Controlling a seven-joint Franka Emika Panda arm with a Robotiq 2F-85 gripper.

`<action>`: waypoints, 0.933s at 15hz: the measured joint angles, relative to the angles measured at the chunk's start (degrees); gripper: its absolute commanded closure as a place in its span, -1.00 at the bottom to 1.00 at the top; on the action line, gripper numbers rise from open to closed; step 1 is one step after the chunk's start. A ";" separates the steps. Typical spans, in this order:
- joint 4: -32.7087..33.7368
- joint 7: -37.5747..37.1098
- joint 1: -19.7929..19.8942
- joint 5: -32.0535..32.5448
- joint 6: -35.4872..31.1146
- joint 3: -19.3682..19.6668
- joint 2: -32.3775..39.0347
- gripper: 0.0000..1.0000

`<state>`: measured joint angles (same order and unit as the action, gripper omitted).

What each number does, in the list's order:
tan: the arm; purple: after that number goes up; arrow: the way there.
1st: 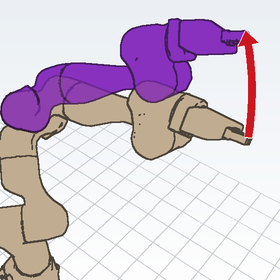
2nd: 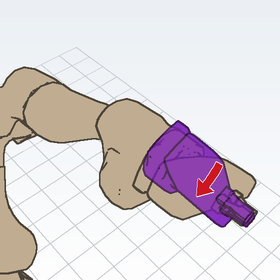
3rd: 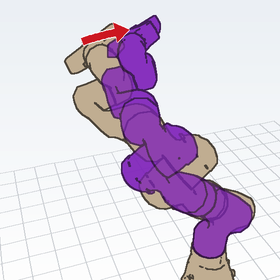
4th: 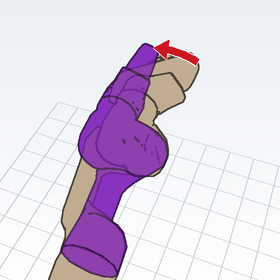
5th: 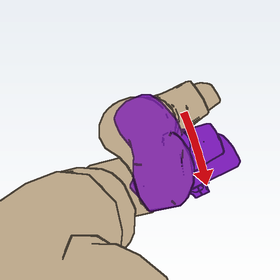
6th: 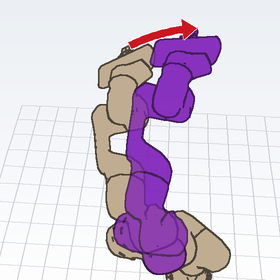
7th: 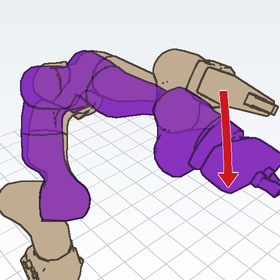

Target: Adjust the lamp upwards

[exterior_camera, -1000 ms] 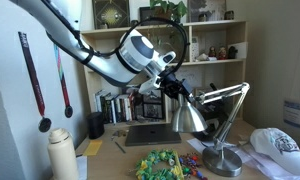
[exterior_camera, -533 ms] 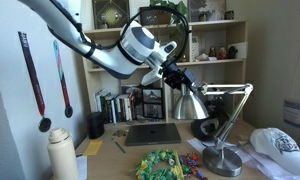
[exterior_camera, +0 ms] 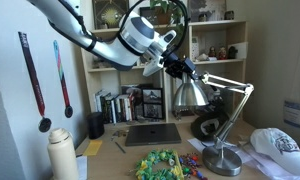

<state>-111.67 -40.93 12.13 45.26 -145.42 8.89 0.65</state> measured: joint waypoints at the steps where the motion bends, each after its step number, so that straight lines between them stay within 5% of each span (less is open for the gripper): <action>1: 0.82 0.00 0.00 0.00 0.00 0.00 0.01 0.33; 14: 8.91 -3.59 -0.13 -1.12 0.35 0.33 2.77 0.33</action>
<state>-102.76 -44.53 12.00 44.14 -145.07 9.22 3.42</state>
